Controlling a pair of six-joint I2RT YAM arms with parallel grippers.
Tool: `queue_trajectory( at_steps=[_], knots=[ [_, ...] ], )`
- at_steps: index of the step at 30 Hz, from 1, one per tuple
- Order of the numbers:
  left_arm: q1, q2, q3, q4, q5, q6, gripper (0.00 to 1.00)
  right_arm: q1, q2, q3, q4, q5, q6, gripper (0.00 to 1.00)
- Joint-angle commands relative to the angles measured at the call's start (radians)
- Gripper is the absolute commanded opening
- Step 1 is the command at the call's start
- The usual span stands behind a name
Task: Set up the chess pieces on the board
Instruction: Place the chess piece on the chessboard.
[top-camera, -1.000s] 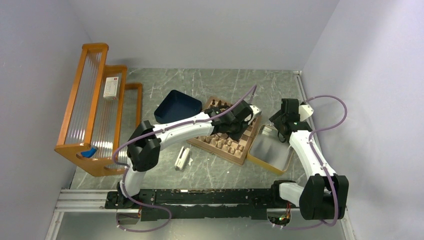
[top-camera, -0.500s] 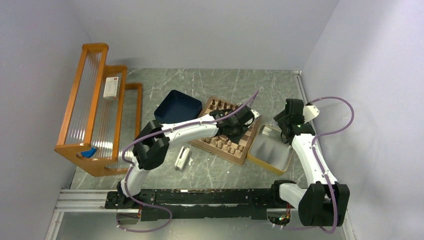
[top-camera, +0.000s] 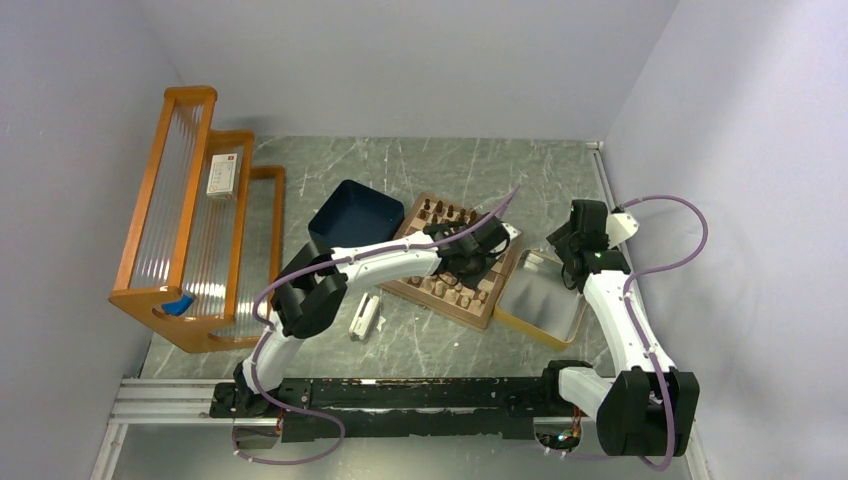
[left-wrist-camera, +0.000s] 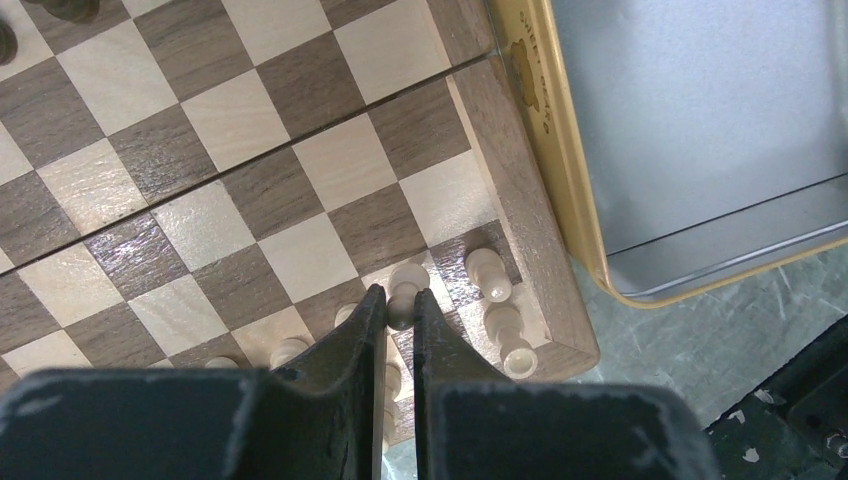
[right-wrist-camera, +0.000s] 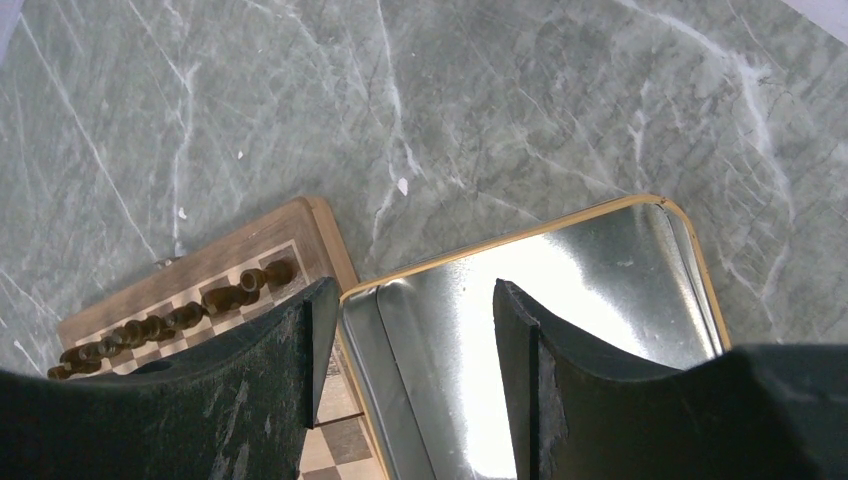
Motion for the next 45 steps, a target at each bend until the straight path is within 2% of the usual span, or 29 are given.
queue_trajectory(
  at_steps=[1, 22, 29, 33, 37, 45],
  knots=[
    [-0.003, 0.016, 0.003, 0.01, -0.027, -0.006, 0.05, -0.01, -0.014, -0.011, 0.016, 0.011, 0.004, 0.62],
    [-0.013, 0.04, 0.027, -0.073, 0.011, 0.0, 0.05, -0.01, -0.014, -0.036, 0.035, 0.001, -0.01, 0.62],
    [-0.022, 0.051, 0.035, -0.089, 0.006, -0.001, 0.1, -0.011, 0.002, -0.052, 0.053, -0.019, -0.018, 0.62],
    [-0.026, 0.051, 0.033, -0.082, 0.003, -0.002, 0.2, -0.01, -0.001, -0.055, 0.059, -0.021, -0.021, 0.62],
    [-0.026, 0.062, 0.042, -0.077, 0.003, -0.004, 0.25, -0.01, -0.01, -0.062, 0.071, -0.029, -0.037, 0.62],
    [-0.028, 0.059, 0.051, -0.061, -0.027, -0.003, 0.3, -0.011, -0.012, -0.071, 0.08, -0.042, -0.039, 0.62]
  ],
)
